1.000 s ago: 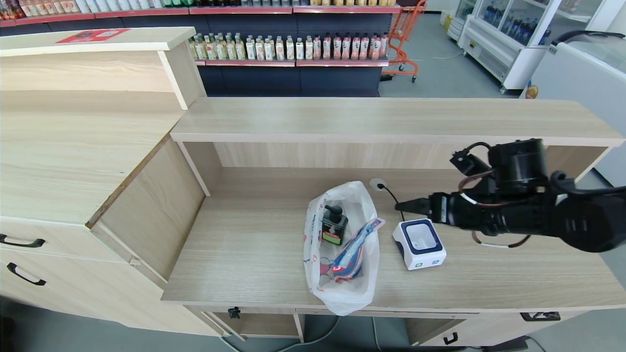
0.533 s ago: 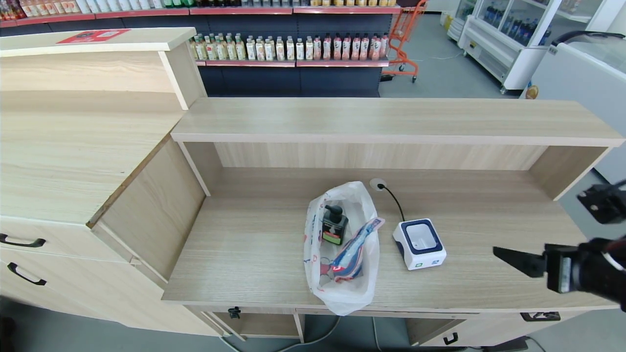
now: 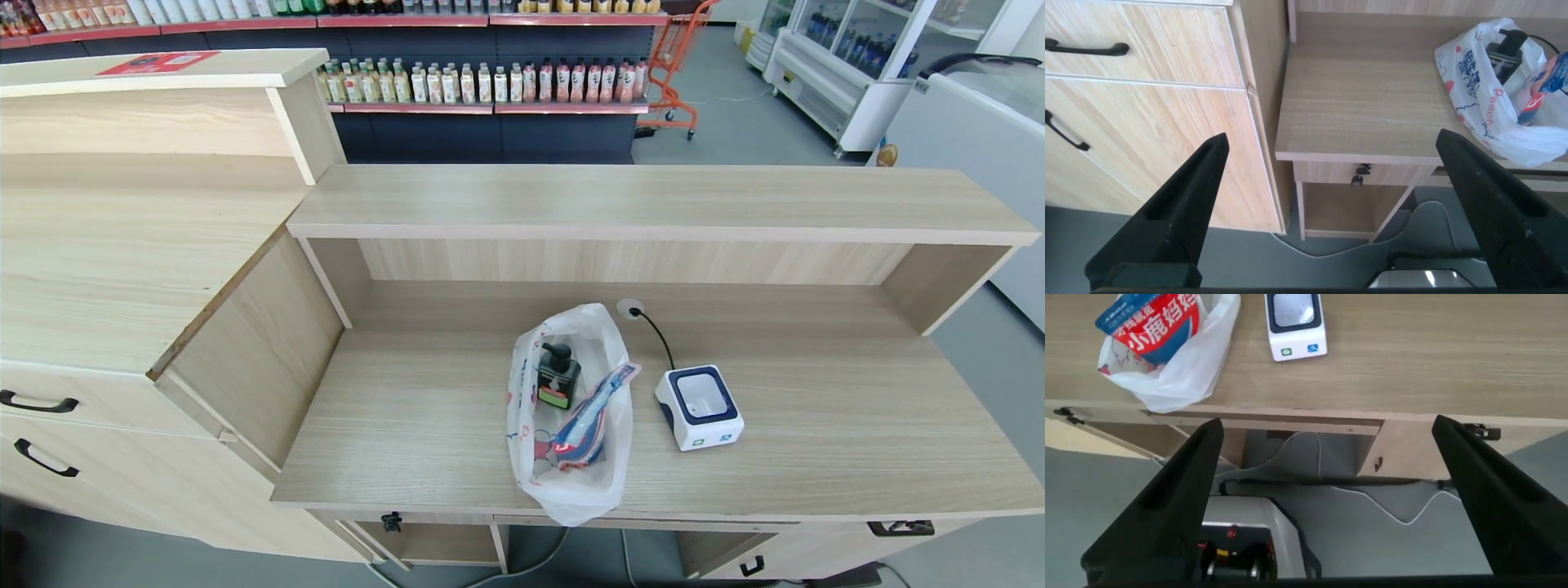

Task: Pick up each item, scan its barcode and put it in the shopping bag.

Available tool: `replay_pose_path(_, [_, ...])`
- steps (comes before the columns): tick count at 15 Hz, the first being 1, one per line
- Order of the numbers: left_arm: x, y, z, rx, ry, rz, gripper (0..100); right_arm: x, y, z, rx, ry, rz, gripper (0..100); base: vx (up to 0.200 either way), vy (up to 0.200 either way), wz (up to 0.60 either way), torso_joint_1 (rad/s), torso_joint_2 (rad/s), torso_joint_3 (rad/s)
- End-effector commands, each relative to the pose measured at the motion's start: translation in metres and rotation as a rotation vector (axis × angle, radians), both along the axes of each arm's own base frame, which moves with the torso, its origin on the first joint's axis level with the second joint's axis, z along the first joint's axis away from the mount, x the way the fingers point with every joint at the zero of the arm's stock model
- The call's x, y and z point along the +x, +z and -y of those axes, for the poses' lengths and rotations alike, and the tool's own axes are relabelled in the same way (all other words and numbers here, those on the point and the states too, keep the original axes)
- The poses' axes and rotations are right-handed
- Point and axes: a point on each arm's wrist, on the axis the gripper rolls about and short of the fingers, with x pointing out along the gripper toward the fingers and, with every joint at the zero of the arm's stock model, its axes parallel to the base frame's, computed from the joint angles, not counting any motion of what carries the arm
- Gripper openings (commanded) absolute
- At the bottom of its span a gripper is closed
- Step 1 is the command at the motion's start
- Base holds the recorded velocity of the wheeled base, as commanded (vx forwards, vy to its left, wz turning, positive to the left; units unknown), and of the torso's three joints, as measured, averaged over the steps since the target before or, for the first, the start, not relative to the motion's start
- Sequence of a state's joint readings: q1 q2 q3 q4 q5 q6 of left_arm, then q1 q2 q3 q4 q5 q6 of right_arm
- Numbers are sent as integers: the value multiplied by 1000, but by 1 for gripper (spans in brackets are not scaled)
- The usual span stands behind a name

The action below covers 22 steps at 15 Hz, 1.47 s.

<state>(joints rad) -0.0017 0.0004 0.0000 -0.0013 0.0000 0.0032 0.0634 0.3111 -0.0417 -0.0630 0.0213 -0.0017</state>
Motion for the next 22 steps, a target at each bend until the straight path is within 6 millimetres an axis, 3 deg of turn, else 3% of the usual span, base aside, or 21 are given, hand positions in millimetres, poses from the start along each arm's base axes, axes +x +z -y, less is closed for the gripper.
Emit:
replay_pose_path(1, [0,0,0,0,0,-1,100,-20,-20,1,-11,-10,128,100,0,0,0,0,0,0])
replay_pose_path(13, [0,0,0,-32,2,1,100,-20,-20,1,-33,-2,127,100,0,0,0,0,0,0])
replay_pose_path(22, [0,0,0,12,-1,-1,100,-20,-20,1,-35,-2,128,100,0,-200,0,3,6,2])
